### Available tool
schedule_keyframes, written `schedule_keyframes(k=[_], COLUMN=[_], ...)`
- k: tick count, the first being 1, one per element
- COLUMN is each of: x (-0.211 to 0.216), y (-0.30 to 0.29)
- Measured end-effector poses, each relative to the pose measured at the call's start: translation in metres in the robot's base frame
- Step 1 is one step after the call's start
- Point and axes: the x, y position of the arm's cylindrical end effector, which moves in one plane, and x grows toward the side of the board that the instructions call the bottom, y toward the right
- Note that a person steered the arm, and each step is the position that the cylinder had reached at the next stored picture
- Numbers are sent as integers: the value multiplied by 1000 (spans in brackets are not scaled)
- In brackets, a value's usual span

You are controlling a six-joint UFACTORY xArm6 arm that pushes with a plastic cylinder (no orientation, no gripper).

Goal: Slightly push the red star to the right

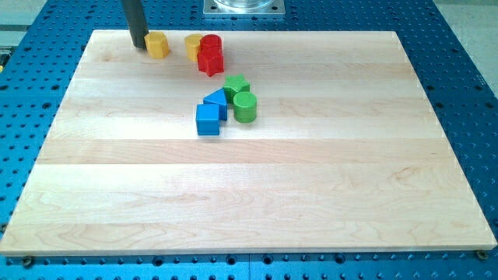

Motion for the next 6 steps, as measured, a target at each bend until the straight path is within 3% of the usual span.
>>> schedule_keyframes(k=[1, 2, 3, 6], x=[7, 65, 103, 91], y=[6, -8, 49, 118])
